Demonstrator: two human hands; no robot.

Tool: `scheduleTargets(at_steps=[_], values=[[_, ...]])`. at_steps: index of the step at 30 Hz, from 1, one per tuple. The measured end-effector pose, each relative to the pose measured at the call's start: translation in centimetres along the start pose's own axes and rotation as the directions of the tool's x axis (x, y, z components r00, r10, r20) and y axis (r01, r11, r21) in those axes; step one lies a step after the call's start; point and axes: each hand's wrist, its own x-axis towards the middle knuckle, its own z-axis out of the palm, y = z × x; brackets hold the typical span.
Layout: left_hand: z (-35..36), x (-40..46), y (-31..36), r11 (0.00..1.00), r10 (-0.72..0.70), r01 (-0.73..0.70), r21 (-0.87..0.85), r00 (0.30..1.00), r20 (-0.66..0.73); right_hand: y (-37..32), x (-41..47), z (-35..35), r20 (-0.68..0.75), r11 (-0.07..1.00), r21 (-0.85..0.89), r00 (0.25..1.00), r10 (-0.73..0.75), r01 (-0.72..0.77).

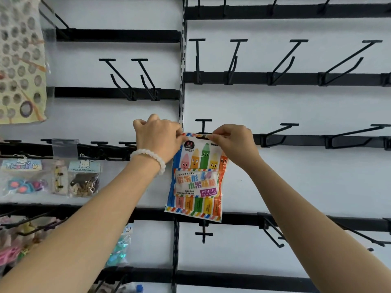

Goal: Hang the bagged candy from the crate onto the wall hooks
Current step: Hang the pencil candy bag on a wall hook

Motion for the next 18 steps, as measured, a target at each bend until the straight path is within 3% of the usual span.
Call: scheduleTargets(at_steps=[5, 10, 13, 18], values=[[-0.3, 0.2, -0.6, 0.997, 0.024, -0.029, -0.077, 0.998, -0.056, -0.4, 0.1, -0.3, -0.040, 0.997, 0.066, 0.999, -0.029, 0.032], [0.3, 0.6, -1.0, 0.998, 0.012, -0.011, -0.063, 1.000, 0.027, -0.2, 0.7, 0.6, 0.010, 1.000, 0.005, 1.000, 0.009, -0.009], [1.2, 0.6, -0.9, 1.000, 0.015, -0.016, 0.007, 0.994, 0.109, 0.5, 0.9, 1.3, 0.046, 0.995, -0.092, 0.998, 0.035, -0.031], [2.1, 1.1, -0.1, 0.954, 0.096, -0.127, 0.271, 0.988, 0.125, 1.8, 1.7, 1.8, 0.033, 0.988, -0.129, 0.996, 0.087, -0.082]])
